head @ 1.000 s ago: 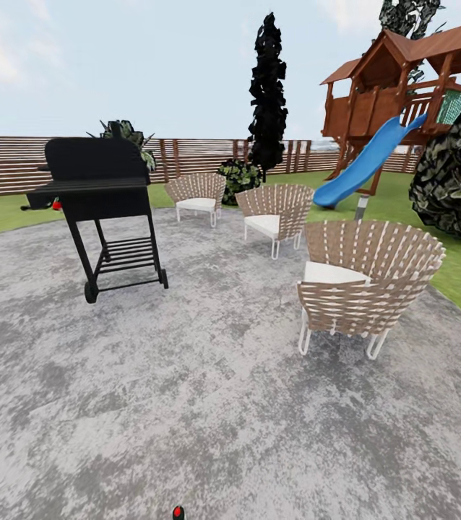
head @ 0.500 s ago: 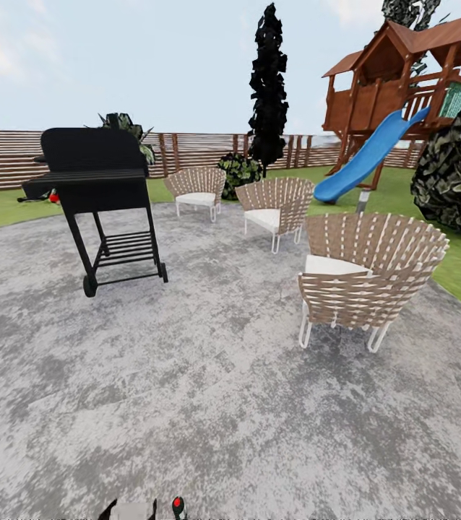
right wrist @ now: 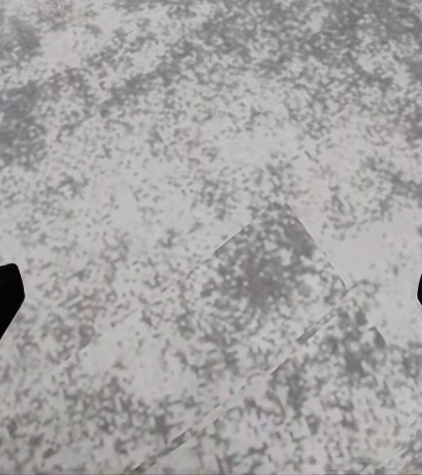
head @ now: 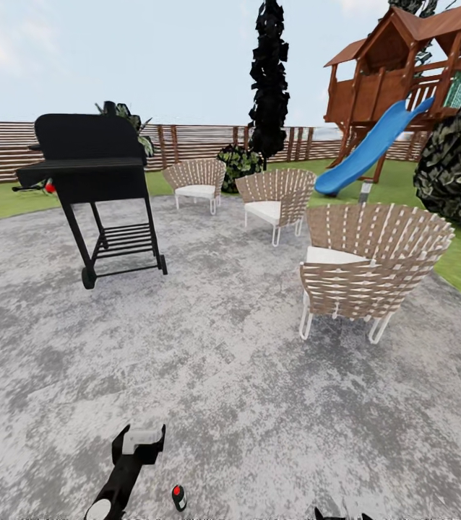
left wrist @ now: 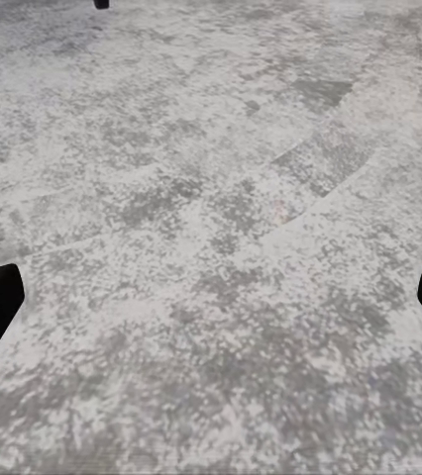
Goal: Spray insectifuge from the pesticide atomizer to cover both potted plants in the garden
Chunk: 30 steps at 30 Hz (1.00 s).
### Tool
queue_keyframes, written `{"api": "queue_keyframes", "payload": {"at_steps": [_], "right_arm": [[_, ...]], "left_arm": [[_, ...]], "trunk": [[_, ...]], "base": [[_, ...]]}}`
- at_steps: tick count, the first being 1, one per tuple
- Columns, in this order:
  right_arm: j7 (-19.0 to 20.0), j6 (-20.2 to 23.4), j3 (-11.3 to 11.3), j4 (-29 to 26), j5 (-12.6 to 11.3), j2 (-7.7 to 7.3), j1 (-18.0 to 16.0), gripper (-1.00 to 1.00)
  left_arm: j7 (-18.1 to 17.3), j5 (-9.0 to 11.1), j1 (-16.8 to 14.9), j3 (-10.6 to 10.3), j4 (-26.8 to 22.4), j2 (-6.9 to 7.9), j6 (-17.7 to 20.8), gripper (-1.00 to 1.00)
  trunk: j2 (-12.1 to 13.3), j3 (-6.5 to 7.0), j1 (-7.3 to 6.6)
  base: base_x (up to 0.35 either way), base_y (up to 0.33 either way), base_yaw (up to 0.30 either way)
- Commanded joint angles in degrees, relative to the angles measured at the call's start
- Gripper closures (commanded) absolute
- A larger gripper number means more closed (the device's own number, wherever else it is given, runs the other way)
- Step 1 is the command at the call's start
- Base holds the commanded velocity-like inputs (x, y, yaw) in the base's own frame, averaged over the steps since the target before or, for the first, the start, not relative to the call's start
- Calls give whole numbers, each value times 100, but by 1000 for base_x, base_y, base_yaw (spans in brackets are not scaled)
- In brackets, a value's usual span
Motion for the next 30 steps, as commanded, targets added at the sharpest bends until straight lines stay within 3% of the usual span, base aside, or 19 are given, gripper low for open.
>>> {"api": "queue_keyframes", "payload": {"at_steps": [1, 13, 30], "right_arm": [[-5, 87, 2, -124, -1, 0, 3, -100], [9, 154, -56, -817, -5, -7, 3, -100], [10, 157, -160, -870, -6, -7, 3, -100]], "left_arm": [[3, -4, -8, 1, -24, 1, -19, -100], [-5, -11, -15, 1, -67, 9, -21, -100], [-5, -19, -14, 1, -67, 9, -21, -100]], "trunk": [[-44, -32, 22], [-525, -359, 286], [-1207, -821, 659]], "base": [[0, 0, 0], [0, 0, 0], [0, 0, 0]]}}
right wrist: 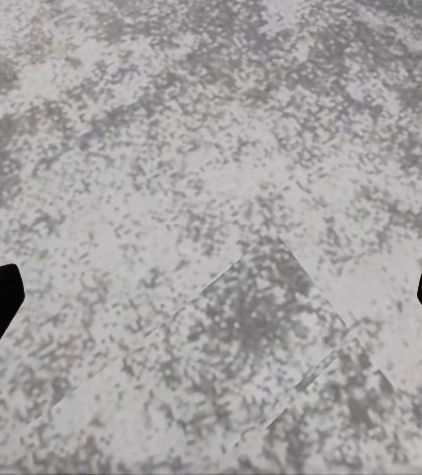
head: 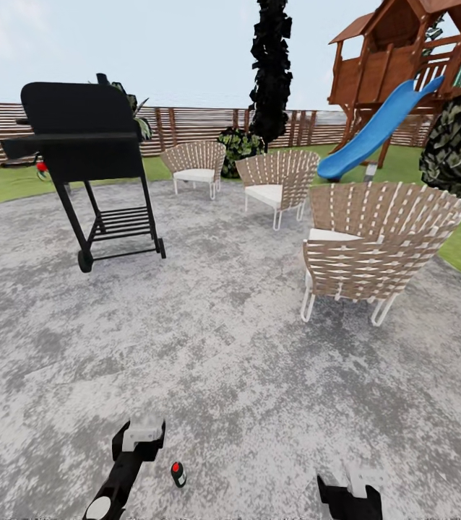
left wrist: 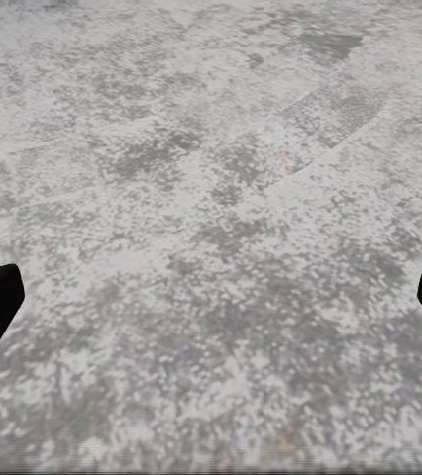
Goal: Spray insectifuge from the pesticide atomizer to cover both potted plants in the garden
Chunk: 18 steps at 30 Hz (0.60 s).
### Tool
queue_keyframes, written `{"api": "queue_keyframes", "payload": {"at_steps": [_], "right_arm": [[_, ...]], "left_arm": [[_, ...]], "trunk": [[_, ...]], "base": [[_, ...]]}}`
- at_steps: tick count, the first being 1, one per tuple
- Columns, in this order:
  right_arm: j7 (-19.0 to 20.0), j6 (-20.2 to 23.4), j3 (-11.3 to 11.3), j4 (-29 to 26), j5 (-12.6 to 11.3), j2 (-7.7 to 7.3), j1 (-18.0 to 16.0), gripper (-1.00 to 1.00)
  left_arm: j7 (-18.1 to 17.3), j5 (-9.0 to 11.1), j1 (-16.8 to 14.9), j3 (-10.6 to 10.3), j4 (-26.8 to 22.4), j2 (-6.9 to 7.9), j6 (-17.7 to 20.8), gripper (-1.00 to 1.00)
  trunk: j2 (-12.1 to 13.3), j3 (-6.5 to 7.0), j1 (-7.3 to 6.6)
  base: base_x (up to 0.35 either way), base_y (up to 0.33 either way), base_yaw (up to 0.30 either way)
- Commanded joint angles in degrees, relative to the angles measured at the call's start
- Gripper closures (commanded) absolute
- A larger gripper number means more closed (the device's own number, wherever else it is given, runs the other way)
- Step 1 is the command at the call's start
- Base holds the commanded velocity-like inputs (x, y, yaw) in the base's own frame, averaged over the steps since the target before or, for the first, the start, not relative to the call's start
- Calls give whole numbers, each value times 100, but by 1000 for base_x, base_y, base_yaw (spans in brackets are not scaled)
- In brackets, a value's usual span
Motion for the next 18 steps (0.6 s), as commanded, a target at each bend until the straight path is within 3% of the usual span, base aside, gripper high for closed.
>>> {"api": "queue_keyframes", "payload": {"at_steps": [1, 4, 13, 18], "right_arm": [[-1, 34, -1, -14, -5, -1, 3, -100], [-1, 34, -2, -14, -5, -1, 3, -100], [-1, 34, -4, -14, -5, -1, 3, -100], [-1, 34, -2, -14, -5, 1, 3, -100]], "left_arm": [[7, -6, -4, 1, 4, -1, -18, -100], [15, -6, -5, 1, 4, -1, -18, -100], [15, -6, -4, 1, 4, -1, -18, -100], [12, -6, -5, 1, 4, -1, -18, -100]], "trunk": [[-43, -32, 22], [-164, -113, 88], [-164, -196, 88], [-364, -332, 198]], "base": [[0, 0, 0], [0, 0, 0], [0, 0, 0], [0, 0, 0]]}}
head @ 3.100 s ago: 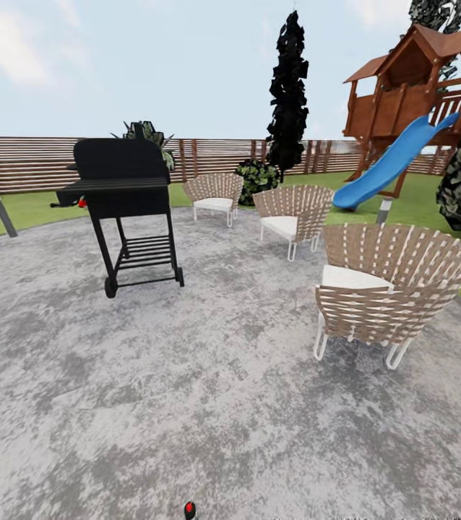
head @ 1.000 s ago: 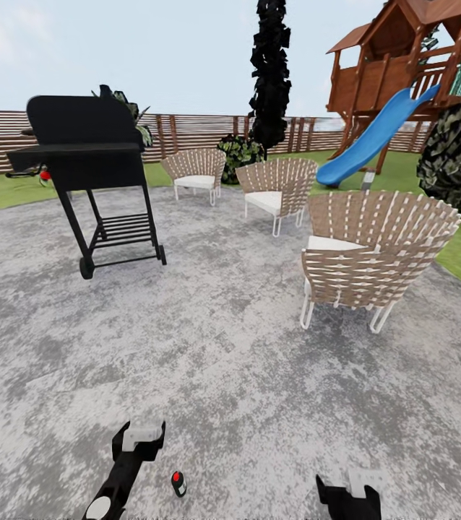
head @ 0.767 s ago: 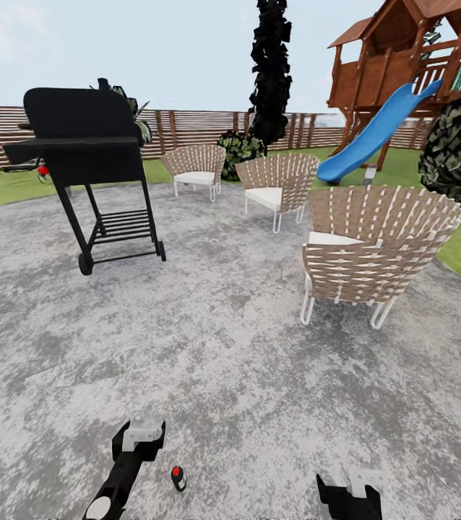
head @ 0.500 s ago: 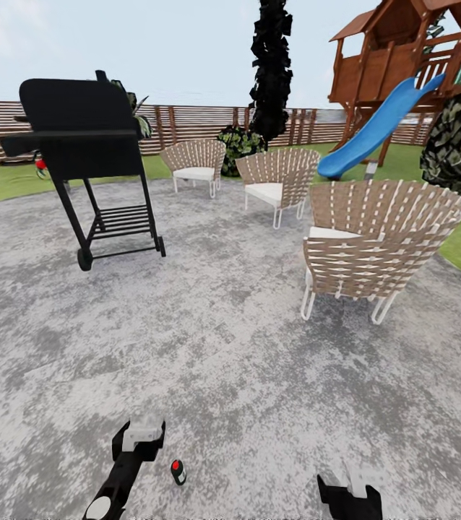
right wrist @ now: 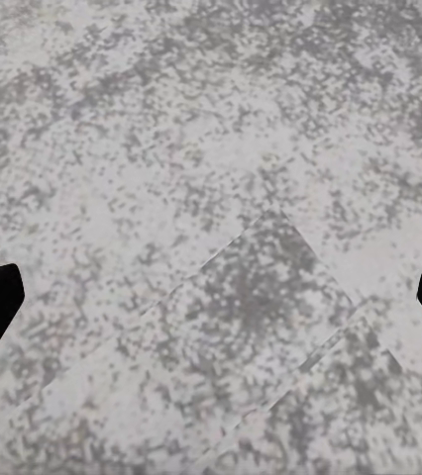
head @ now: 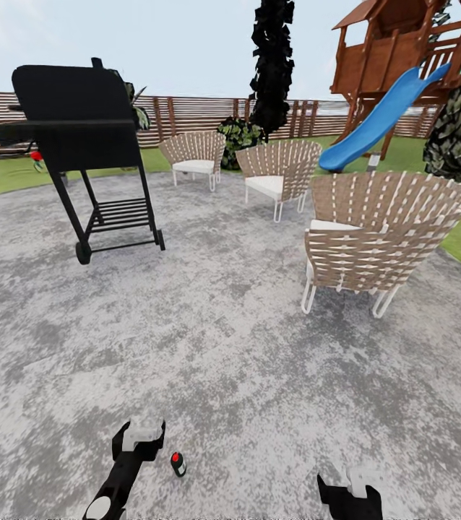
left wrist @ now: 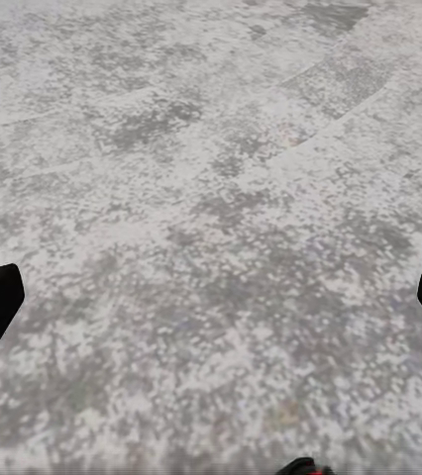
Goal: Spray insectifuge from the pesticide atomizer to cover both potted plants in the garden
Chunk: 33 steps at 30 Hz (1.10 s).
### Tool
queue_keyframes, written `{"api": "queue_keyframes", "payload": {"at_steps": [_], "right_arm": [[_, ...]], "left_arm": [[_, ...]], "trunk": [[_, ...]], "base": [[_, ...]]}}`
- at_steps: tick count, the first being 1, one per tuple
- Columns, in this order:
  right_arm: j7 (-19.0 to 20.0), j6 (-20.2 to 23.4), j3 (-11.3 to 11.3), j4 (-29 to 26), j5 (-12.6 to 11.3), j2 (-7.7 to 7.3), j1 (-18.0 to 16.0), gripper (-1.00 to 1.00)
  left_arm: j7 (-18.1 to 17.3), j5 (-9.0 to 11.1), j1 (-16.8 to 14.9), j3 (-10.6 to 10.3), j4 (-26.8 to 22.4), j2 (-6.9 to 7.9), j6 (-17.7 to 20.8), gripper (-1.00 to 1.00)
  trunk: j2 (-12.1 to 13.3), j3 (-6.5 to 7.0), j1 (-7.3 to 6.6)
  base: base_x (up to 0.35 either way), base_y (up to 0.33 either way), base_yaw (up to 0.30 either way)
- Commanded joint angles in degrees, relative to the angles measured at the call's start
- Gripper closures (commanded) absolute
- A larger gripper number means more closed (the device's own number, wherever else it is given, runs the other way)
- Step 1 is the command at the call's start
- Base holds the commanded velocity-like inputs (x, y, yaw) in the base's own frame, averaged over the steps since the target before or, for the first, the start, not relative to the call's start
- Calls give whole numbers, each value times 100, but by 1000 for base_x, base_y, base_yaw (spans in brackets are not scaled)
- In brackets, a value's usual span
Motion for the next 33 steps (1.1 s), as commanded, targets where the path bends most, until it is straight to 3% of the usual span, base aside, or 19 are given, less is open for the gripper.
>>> {"api": "queue_keyframes", "payload": {"at_steps": [1, 27, 33], "right_arm": [[-1, 34, -1, -14, -5, 0, 3, -100], [-3, 22, 14, -10, 6, 22, 3, -100], [-4, 24, 1, -14, 4, 16, 3, -100]], "left_arm": [[3, -5, -4, 1, 4, -2, -18, -100], [3, -5, -4, 1, 4, -2, -18, -100], [3, -5, -4, 1, 4, -4, -18, -100]], "trunk": [[-43, -32, 22], [-1086, -563, 593], [-1094, -696, 608]], "base": [[0, 0, 0], [0, 0, 0], [0, 0, 0]]}}
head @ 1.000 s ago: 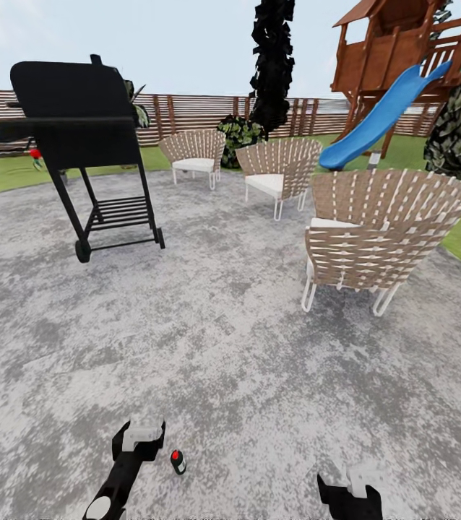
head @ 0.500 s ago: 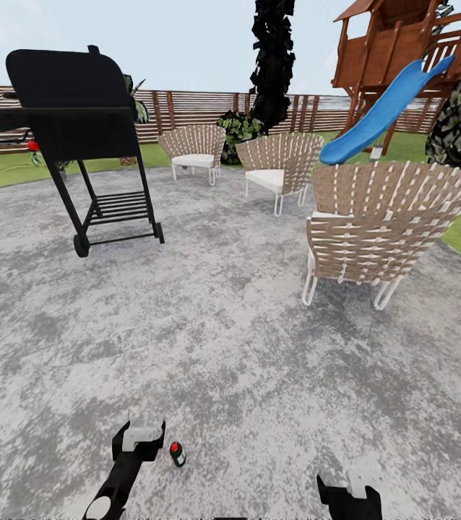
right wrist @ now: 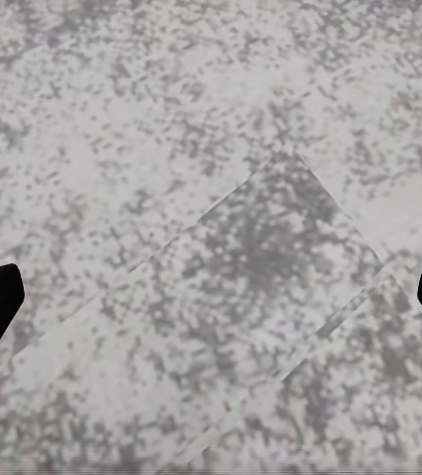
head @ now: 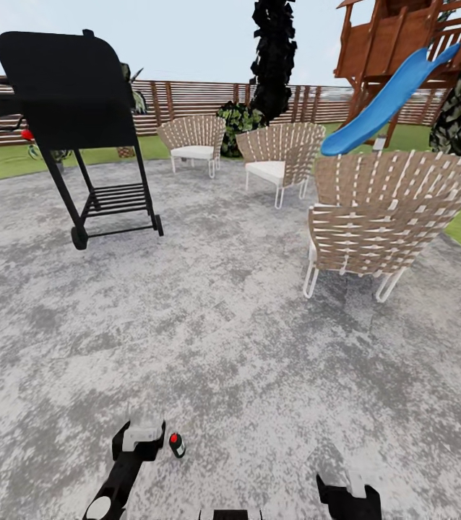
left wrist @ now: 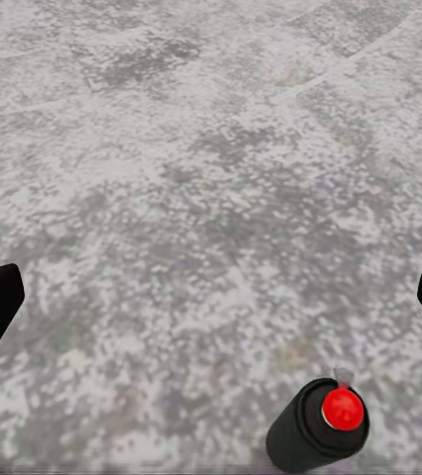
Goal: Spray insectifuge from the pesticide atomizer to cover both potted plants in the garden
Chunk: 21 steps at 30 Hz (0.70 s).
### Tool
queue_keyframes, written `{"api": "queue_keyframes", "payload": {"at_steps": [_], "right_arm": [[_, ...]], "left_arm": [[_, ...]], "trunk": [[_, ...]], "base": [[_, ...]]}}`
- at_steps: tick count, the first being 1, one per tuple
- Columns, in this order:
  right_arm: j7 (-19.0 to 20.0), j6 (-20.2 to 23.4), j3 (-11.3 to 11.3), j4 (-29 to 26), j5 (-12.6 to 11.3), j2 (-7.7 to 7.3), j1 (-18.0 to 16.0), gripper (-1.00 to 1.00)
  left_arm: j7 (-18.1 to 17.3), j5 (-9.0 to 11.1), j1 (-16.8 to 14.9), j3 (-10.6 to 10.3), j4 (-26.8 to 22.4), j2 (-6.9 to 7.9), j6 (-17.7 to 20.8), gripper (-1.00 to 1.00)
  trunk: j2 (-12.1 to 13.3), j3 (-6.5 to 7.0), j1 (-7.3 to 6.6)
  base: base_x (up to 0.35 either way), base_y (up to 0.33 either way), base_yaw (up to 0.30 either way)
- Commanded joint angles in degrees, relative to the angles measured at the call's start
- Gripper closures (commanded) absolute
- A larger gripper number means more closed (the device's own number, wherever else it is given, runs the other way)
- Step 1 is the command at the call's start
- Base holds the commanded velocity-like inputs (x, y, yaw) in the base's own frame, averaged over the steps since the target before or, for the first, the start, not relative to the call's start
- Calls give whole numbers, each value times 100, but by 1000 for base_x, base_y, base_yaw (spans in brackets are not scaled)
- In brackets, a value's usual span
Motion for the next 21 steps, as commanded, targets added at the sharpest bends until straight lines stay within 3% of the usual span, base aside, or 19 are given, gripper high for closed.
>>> {"api": "queue_keyframes", "payload": {"at_steps": [1, 7, 15, 21], "right_arm": [[-3, 34, -1, -15, -4, 2, 3, -100], [-5, 35, -3, -15, -4, 0, 3, -100], [-3, 36, -3, -14, -4, -3, 3, -100], [-6, 34, -1, -15, -4, -1, 3, -100]], "left_arm": [[3, -5, -3, 1, 4, -4, -18, -100], [3, -5, -3, 1, 4, -7, -18, -100], [3, -5, -3, 1, 4, -8, -18, -100], [3, -5, -3, 1, 4, -8, -18, -100]], "trunk": [[-3, -26, 2], [-11, -159, 17], [-11, -159, 17], [-15, -226, 25]], "base": [[0, 0, -10], [0, 0, -175], [0, 0, -287], [0, 0, -69]]}}
